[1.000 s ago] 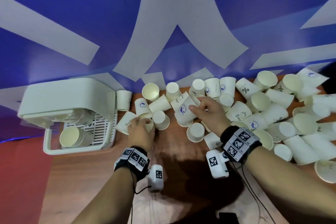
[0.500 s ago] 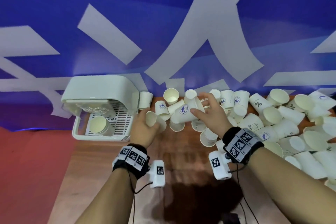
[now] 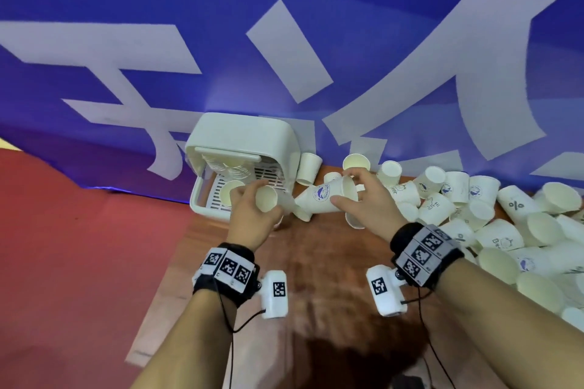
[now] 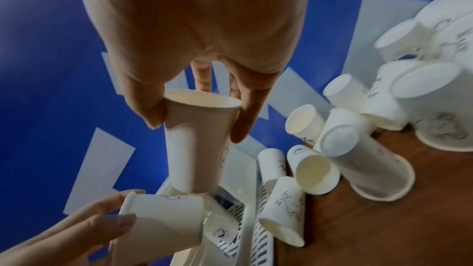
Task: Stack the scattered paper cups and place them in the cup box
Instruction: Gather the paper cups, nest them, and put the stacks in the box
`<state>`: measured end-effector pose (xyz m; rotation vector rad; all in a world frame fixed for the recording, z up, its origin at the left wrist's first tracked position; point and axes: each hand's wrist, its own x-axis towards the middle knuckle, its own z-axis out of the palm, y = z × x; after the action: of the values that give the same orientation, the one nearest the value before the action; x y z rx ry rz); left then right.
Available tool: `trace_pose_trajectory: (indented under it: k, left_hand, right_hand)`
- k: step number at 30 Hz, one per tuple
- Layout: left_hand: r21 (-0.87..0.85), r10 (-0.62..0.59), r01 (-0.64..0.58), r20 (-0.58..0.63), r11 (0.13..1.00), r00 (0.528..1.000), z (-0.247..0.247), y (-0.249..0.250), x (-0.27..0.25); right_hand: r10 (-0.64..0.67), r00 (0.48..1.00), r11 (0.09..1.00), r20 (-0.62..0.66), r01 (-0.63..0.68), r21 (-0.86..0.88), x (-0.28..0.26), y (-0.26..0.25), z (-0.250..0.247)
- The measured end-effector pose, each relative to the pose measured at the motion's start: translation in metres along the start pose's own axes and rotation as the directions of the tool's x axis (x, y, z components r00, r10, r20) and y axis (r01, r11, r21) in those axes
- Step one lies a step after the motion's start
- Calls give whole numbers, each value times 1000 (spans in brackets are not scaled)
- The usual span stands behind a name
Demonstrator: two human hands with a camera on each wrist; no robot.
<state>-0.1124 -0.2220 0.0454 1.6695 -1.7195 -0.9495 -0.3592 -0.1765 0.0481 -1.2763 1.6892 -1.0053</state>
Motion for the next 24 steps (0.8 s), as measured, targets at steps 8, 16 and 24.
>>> trace_pose_trajectory:
  k: [8, 16, 24]
  left_hand:
    - [-7, 41, -43, -182, 999, 982, -63, -27, 15]
    - [7, 2, -1, -155, 1000, 988, -94, -52, 45]
    - [30, 27, -25, -44, 999, 999, -93, -77, 72]
  right_hand:
    - [-20, 999, 1000, 39, 19, 20, 13, -36, 52]
    - [-42, 999, 996, 33, 45, -81, 24, -53, 90]
    - [-25, 998, 973, 52, 36, -229, 30, -58, 111]
